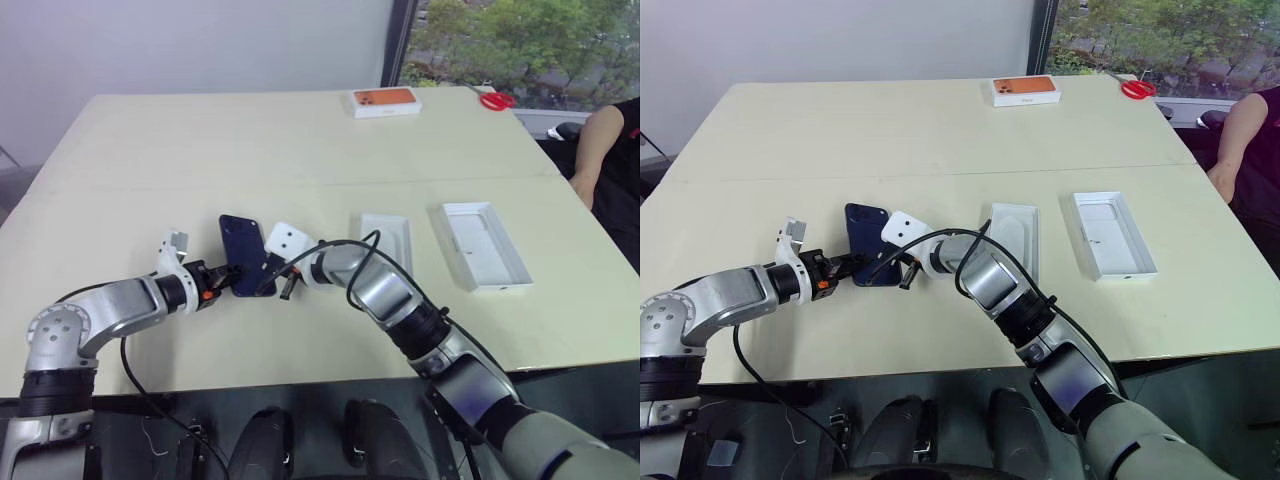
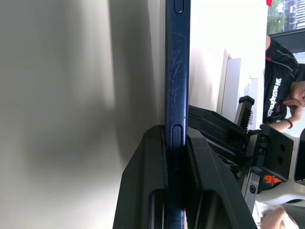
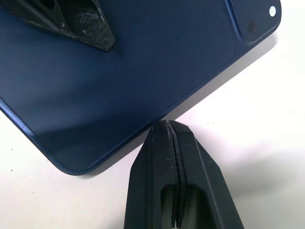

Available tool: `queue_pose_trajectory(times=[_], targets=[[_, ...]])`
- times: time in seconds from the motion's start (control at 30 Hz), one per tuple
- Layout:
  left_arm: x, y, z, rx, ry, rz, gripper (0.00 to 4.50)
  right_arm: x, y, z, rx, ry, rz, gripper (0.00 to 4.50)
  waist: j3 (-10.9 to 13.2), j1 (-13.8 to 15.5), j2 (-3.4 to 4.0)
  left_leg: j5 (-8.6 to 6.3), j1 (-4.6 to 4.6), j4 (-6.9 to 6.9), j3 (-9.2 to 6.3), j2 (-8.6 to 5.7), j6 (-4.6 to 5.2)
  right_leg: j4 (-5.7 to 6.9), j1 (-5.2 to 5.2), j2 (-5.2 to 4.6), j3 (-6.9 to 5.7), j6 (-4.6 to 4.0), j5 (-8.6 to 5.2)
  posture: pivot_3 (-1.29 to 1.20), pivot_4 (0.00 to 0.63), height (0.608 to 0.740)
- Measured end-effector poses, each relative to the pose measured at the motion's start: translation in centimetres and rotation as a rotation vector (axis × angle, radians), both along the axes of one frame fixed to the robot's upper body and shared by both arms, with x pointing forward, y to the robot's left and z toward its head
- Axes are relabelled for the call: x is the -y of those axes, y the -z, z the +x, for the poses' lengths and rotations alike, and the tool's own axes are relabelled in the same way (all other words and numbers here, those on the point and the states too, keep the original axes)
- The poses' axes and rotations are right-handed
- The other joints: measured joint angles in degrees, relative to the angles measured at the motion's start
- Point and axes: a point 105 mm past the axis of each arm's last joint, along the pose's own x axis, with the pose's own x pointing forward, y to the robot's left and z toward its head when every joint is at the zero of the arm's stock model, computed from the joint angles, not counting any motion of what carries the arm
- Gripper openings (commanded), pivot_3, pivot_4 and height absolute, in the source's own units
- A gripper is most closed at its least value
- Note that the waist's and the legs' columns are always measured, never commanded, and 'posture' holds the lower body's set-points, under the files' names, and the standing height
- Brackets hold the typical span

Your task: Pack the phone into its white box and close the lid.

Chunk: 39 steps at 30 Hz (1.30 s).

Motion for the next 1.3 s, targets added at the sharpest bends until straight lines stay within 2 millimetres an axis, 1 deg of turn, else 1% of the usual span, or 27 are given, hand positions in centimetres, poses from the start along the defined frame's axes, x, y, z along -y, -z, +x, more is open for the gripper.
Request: queue_pose_trajectory(times=[0.47, 0.5, 0.53, 0.57, 0.6, 0.63, 0.67, 0.7, 0.73, 0.8, 0.83, 0.87, 0.93, 1.1, 1.3], targets=[[0.0, 0.0, 0.0, 0.0, 0.0, 0.0, 0.02, 0.0, 0.0, 0.0, 0.0, 0.0, -0.001, 0.0, 0.0, 0.0, 0.0, 0.0, 0.0, -0.01, 0.0, 0.0, 0.0, -0.01, 0.0, 0.0, 0.0, -0.01, 0.0, 0.0, 0.15, 0.74], [0.8, -0.2, 0.4, 0.009, 0.019, -0.005, 0.02, 1.4, -0.3, 0.0, 0.0, 0.028, 0.008, 0.0, 0.0, 0.3, 0.03, 0.0, -0.04, 0.0, -0.04, 0.0, 0.01, -0.05, 0.01, -0.01, -0.03, -0.01, -0.01, 0.0, 0.15, 0.74], [2.7, -1.1, 1.1, 0.044, 0.062, -0.046, 0.02, 4.6, -1.0, -0.5, 0.002, 0.066, 0.03, 0.0, 0.2, 2.3, 0.3, 0.03, -0.41, 0.13, -0.38, -0.15, 0.02, -0.28, 0.0, -0.15, -0.34, -0.02, -0.01, 0.0, 0.15, 0.74], [4.3, -2.2, 1.4, 0.085, 0.103, -0.091, 0.02, 8.7, -2.1, -0.7, 0.014, 0.144, 0.028, 0.0, 0.3, 4.0, 0.34, 0.09, -0.85, 0.29, -0.57, -0.28, 0.12, -0.55, -0.07, -0.2, -0.53, -0.03, 0.0, 0.0, 0.15, 0.74], [5.2, -2.9, 1.7, 0.106, 0.128, -0.108, 0.02, 11.9, -3.5, -0.7, 0.046, 0.221, 0.022, 0.0, 0.3, 4.4, 0.31, 0.23, -1.08, 0.32, -0.63, -0.47, 0.13, -0.63, -0.19, -0.31, -0.53, -0.04, 0.02, 0.0, 0.15, 0.74], [5.7, -3.6, 1.9, 0.128, 0.144, -0.113, 0.02, 14.4, -5.5, -0.6, 0.1, 0.295, 0.022, 0.0, 0.3, 4.3, 0.3, 0.32, -1.18, 0.32, -0.46, -0.6, 0.03, -0.73, -0.3, -0.46, -0.43, -0.06, 0.07, 0.0, 0.15, 0.74], [5.8, -4.1, 2.0, 0.143, 0.15, -0.111, 0.02, 15.6, -7.4, -0.6, 0.157, 0.342, 0.044, 0.0, 0.3, 3.4, 0.25, 0.31, -1.11, 0.27, -0.26, -0.61, 0.06, -0.76, -0.31, -0.46, -0.26, -0.03, 0.1, 0.0, 0.15, 0.74], [6.1, -4.6, 2.2, 0.16, 0.161, -0.113, 0.02, 15.7, -8.6, -0.9, 0.195, 0.344, 0.066, 0.0, 0.2, 2.4, 0.17, 0.26, -0.84, 0.14, -0.08, -0.57, 0.13, -0.8, -0.24, -0.39, -0.06, 0.02, 0.12, 0.0, 0.15, 0.74], [6.4, -4.9, 2.2, 0.169, 0.171, -0.115, 0.02, 15.2, -8.8, -1.3, 0.195, 0.325, 0.078, 0.0, 0.3, 1.4, 0.14, 0.24, -0.56, -0.01, -0.09, -0.56, 0.18, -0.83, -0.02, -0.35, -0.06, 0.06, 0.1, 0.0, 0.15, 0.74], [6.4, -4.9, 2.2, 0.172, 0.176, -0.116, 0.02, 13.8, -7.9, -1.8, 0.149, 0.28, 0.087, 0.0, 0.3, 0.2, 0.11, 0.1, -0.22, -0.32, -0.07, -0.49, 0.41, -0.78, 0.09, -0.26, 0.03, 0.21, 0.09, 0.0, 0.15, 0.74], [6.4, -4.9, 2.2, 0.171, 0.175, -0.115, 0.02, 13.5, -7.5, -2.0, 0.131, 0.271, 0.085, 0.0, 0.3, 0.1, 0.11, 0.16, -0.21, -0.4, -0.09, -0.44, 0.33, -0.75, 0.04, -0.21, 0.04, 0.24, 0.11, 0.0, 0.15, 0.74], [6.2, -4.8, 2.1, 0.166, 0.171, -0.109, 0.02, 13.4, -7.2, -2.1, 0.114, 0.269, 0.08, 0.0, 0.4, 0.2, 0.06, 0.37, -0.18, -0.64, -0.14, -0.44, -0.01, -0.71, -0.03, -0.2, 0.02, 0.25, 0.13, 0.0, 0.15, 0.74], [6.0, -4.6, 2.1, 0.161, 0.164, -0.103, 0.02, 13.3, -7.2, -2.1, 0.114, 0.271, 0.083, 0.0, 0.4, 0.4, 0.06, 0.53, -0.17, -0.73, -0.28, -0.39, -0.27, -0.66, -0.04, -0.11, -0.1, 0.26, 0.13, 0.0, 0.15, 0.74], [5.7, -3.9, 1.9, 0.14, 0.154, -0.102, 0.02, 13.1, -7.2, -2.0, 0.108, 0.266, 0.089, 0.0, 0.4, 0.5, 0.03, 0.45, -0.17, -0.71, -0.29, -0.43, -0.04, -0.68, 0.0, -0.12, -0.12, 0.24, 0.12, 0.0, 0.15, 0.74], [5.7, -4.0, 1.9, 0.145, 0.156, -0.098, 0.02, 13.6, -7.3, -1.9, 0.116, 0.276, 0.076, 0.0, 0.4, 0.6, -0.04, 0.5, -0.18, -0.7, -0.28, -0.51, -0.02, -0.7, 0.02, -0.14, -0.11, 0.25, 0.12, 0.0, 0.15, 0.74]])
